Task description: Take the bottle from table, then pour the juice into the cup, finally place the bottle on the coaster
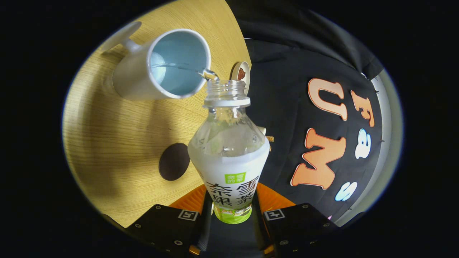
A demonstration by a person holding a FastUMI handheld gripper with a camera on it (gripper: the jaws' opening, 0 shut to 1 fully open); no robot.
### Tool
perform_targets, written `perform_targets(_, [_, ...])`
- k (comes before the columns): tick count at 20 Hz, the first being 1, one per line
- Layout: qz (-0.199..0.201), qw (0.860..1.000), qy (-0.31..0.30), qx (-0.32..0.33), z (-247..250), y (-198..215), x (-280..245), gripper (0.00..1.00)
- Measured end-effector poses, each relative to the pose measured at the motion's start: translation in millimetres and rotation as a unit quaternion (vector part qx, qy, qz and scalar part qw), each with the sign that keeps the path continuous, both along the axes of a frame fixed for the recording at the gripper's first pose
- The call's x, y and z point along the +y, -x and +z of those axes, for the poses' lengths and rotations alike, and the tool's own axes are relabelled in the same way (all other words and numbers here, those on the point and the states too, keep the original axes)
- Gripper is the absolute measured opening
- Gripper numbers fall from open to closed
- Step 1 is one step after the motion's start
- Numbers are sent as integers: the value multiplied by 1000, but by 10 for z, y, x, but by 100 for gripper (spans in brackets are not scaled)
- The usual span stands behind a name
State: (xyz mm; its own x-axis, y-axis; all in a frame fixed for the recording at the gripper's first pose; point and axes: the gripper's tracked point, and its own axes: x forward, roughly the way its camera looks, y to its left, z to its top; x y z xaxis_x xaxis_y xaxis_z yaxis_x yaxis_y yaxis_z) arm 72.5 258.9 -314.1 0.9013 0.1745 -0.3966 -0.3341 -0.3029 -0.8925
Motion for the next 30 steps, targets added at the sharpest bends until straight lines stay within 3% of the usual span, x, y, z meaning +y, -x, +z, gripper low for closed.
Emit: perform_targets(30, [72, 996, 37, -42, 279, -155, 190, 52])
